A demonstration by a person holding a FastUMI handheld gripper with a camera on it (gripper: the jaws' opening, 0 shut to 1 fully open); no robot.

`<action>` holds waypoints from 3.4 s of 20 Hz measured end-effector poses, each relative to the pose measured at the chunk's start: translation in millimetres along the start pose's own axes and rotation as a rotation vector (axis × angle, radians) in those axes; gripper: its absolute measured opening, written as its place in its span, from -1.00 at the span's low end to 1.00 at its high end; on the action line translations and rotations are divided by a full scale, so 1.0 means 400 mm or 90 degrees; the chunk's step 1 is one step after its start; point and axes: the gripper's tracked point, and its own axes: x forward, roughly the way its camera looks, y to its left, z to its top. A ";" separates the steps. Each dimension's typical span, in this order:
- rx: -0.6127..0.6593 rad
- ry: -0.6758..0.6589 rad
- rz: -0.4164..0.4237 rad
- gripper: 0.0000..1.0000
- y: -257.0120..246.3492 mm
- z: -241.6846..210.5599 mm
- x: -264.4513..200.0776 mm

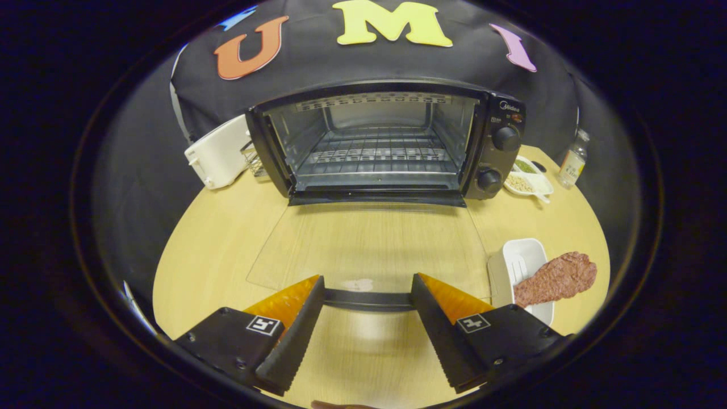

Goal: Open the toaster oven, put the food inside, and close the toaster oven door.

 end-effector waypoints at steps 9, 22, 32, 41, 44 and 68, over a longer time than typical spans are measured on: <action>-0.031 -0.017 0.032 0.95 -0.109 0.035 -0.203; 0.046 -0.005 0.018 0.89 -0.584 0.095 -0.295; 0.213 0.082 0.241 0.53 -0.633 -0.002 -0.182; 0.174 0.049 0.230 -0.82 -0.598 0.002 -0.272; 0.103 0.025 0.197 -0.82 -0.560 0.018 -0.328; 0.022 -0.081 0.156 -0.82 -0.007 0.176 -0.233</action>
